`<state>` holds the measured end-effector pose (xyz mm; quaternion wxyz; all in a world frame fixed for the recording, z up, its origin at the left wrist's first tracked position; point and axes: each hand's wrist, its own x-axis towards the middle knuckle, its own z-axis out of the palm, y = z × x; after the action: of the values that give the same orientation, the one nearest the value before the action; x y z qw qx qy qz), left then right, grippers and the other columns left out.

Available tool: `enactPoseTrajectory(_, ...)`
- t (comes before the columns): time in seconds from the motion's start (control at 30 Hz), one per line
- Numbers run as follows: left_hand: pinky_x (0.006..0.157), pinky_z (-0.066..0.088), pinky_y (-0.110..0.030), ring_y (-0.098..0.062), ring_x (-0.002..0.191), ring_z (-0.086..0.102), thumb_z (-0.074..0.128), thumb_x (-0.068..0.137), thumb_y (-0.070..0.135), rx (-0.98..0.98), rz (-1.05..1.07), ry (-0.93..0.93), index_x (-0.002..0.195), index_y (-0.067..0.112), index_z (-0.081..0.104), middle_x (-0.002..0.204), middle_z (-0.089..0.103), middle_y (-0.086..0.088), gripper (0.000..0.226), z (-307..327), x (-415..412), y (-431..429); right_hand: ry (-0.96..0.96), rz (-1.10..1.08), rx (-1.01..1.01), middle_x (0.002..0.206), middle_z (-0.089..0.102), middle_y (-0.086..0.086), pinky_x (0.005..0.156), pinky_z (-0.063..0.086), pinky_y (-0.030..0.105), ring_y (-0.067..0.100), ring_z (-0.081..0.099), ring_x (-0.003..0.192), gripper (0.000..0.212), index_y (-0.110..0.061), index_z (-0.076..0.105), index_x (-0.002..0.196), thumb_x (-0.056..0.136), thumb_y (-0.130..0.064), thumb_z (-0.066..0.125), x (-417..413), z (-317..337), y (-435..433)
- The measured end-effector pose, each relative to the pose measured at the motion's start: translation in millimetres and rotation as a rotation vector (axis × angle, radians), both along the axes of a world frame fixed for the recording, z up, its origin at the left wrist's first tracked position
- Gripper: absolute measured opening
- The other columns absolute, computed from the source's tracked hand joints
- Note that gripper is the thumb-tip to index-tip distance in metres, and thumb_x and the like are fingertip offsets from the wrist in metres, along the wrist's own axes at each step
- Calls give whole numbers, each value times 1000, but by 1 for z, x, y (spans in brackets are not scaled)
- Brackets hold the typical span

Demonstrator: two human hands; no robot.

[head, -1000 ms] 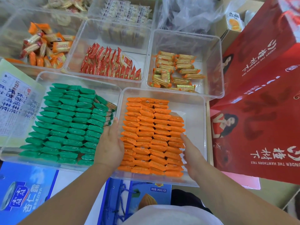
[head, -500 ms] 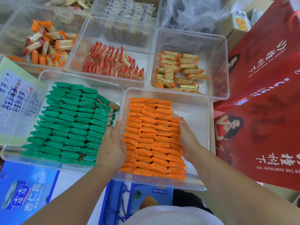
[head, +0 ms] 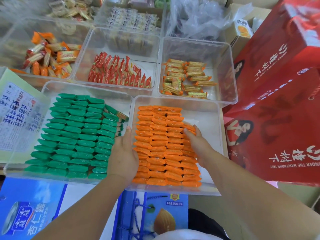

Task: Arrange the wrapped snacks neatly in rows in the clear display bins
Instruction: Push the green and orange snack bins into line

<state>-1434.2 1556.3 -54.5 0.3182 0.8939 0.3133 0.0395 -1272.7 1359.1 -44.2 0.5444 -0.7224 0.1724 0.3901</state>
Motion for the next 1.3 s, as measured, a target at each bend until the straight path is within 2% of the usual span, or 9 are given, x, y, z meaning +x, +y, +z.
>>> enactPoseTrajectory(0.17, 89, 47, -46, -30, 116, 49, 47, 100, 25, -28, -73, -9, 159, 27, 6, 133, 44, -13, 72, 3, 1, 12, -243, 1, -284, 156, 40, 5, 107, 43, 52, 32, 48, 133, 84, -34, 10, 159, 94, -51, 60, -34, 16, 2)
enactPoseTrajectory(0.27, 103, 40, -47, -32, 132, 42, 47, 102, 41, -98, -237, 8, 160, 29, -3, 147, 41, -15, 77, 12, -12, 24, -482, 28, -399, 148, 49, 7, 107, 43, 51, 30, 51, 130, 69, -27, 33, 152, 92, -43, 63, -71, 32, 7)
enactPoseTrajectory(0.37, 104, 43, -45, -28, 129, 47, 49, 101, 45, -104, -361, -26, 159, 31, 9, 144, 48, -8, 72, 26, -45, 38, -575, 115, -428, 154, 41, 3, 112, 38, 46, 26, 42, 139, 72, -26, 33, 153, 91, -46, 64, -113, 47, 21)
enactPoseTrajectory(0.53, 102, 43, -44, -29, 125, 48, 52, 98, 50, 259, -417, 153, 148, 23, 45, 141, 52, -2, 58, 37, -113, 65, -518, 268, -321, 153, 38, -1, 87, 40, 26, 18, 46, 128, 64, -34, 38, 150, 93, -52, 61, -169, 60, 40)
enactPoseTrajectory(0.67, 106, 40, -48, -34, 129, 49, 40, 97, 58, 420, -346, 238, 142, 19, 57, 141, 57, -8, 62, 45, -159, 89, -525, 323, -225, 147, 42, -6, 56, 39, 9, 0, 51, 91, 52, -32, 45, 144, 96, -47, 58, -188, 64, 52)
enactPoseTrajectory(0.73, 115, 29, -51, -31, 145, 35, 37, 99, 60, 426, -308, 339, 152, 26, 43, 156, 42, -6, 63, 49, -180, 96, -536, 363, -153, 146, 42, -7, 65, 40, 11, 6, 49, 104, 50, -32, 46, 142, 96, -47, 58, -194, 66, 58)
enactPoseTrajectory(0.87, 123, 14, -53, -18, 155, 6, 43, 98, 62, 334, -274, 405, 159, 40, 16, 169, 8, 9, 70, 49, -204, 108, -528, 442, -46, 145, 43, -11, 95, 51, 39, 16, 50, 127, 50, -35, 46, 143, 96, -50, 57, -202, 73, 67)
enactPoseTrajectory(1.07, 120, 19, -53, -27, 152, 19, 53, 94, 63, 344, -250, 321, 154, 37, 36, 164, 28, -1, 68, 57, -196, 130, -510, 425, -16, 140, 50, -14, 101, 49, 41, 8, 49, 126, 46, -35, 49, 141, 98, -47, 58, -218, 82, 89)
enactPoseTrajectory(1.3, 107, 39, -52, -44, 131, 45, 61, 88, 57, 353, -196, 167, 126, 12, 67, 149, 45, -26, 59, 58, -178, 222, -505, 233, -64, 128, 60, -19, 86, 49, 22, -4, 56, 113, 32, -35, 57, 130, 98, -38, 60, -248, 85, 143)
